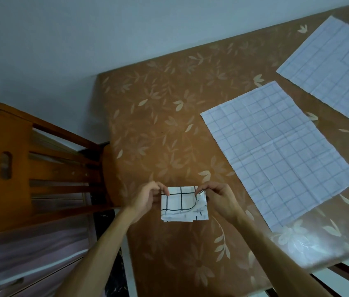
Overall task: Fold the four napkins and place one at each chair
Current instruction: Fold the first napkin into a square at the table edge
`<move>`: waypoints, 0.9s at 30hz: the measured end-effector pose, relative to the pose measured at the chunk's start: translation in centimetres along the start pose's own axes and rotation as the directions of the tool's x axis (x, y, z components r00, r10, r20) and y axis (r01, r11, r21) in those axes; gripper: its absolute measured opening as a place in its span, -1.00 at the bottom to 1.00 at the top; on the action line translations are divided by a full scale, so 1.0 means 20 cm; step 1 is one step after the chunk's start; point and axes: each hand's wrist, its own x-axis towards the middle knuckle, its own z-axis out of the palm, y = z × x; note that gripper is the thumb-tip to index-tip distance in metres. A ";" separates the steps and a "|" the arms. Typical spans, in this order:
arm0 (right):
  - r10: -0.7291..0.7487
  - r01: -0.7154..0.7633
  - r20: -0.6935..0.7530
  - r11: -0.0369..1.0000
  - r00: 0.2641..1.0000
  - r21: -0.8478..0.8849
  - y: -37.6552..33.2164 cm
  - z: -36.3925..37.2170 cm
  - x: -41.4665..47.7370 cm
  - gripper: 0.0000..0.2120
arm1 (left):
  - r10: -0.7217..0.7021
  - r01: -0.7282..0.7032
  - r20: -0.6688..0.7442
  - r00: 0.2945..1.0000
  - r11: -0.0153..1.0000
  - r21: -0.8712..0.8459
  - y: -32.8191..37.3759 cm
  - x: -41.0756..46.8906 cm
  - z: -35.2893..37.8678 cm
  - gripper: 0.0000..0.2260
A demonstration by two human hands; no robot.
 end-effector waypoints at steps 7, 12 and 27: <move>0.041 -0.040 0.151 0.999 0.988 -0.006 -0.02 -0.02 0.02 -0.80 | 0.112 -0.097 -0.083 0.990 0.982 0.164 -0.05 0.03 -0.04 -0.73; 0.077 -0.044 0.307 0.993 0.948 -0.113 -0.04 0.03 0.11 -0.67 | 0.139 -0.131 -0.129 0.982 0.989 0.065 -0.03 0.02 -0.07 -0.43; -0.504 0.574 0.279 0.665 0.817 -0.478 -0.46 0.47 0.76 -0.87 | 0.661 -0.187 -0.560 0.500 0.714 0.675 0.00 0.15 -0.25 -0.87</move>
